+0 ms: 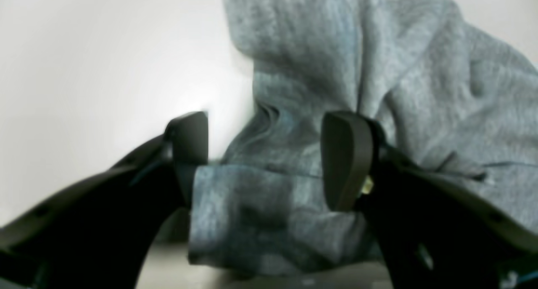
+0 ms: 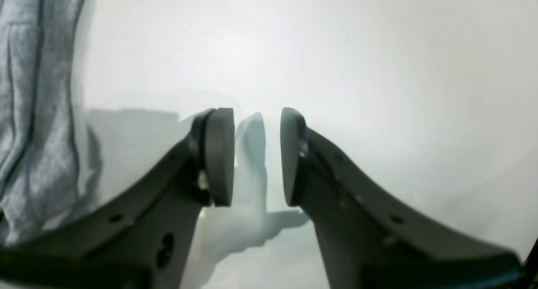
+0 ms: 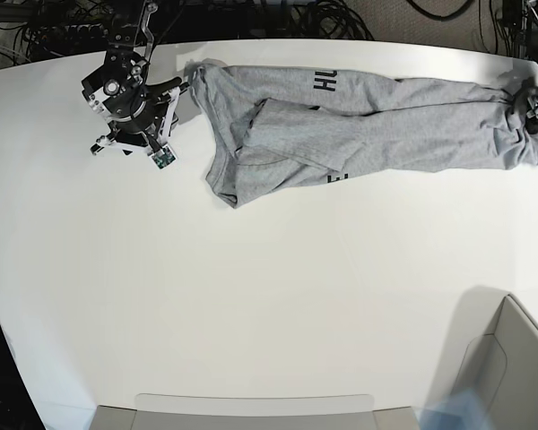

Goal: Fold the T-shirt properly
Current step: 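Lift the strip end with the left gripper and fold it toward the right gripper, then lay the folded end onto the shirt middle with the left gripper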

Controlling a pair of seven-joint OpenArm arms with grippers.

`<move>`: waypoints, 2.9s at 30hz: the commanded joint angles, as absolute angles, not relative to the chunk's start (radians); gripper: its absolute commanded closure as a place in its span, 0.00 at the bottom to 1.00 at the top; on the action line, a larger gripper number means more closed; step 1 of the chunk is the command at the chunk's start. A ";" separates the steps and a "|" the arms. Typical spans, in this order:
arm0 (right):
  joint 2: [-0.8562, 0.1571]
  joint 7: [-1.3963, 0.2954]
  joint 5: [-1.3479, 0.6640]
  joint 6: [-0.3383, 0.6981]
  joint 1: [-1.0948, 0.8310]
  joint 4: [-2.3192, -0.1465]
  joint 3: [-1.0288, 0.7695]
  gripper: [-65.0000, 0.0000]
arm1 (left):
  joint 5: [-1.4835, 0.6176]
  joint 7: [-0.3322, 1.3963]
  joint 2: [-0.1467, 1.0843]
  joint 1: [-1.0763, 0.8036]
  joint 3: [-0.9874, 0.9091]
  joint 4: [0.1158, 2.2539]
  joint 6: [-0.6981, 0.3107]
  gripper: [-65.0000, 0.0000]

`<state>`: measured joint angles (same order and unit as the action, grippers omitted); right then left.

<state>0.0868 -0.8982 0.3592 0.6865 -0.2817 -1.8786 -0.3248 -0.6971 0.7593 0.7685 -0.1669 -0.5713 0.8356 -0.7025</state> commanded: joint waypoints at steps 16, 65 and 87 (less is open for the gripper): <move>0.091 -0.886 0.352 0.698 -0.277 -1.899 -0.323 0.71 | -0.575 0.786 0.871 0.019 -0.585 0.641 -0.698 1.00; 0.108 -0.880 0.346 0.698 -0.278 -1.899 -0.325 0.71 | -0.572 1.396 0.450 -0.174 -0.547 1.882 -0.698 1.00; 0.108 -0.878 0.344 0.698 -0.278 -1.900 -0.323 0.71 | -0.573 1.316 0.320 -0.260 -0.384 1.882 -0.698 1.00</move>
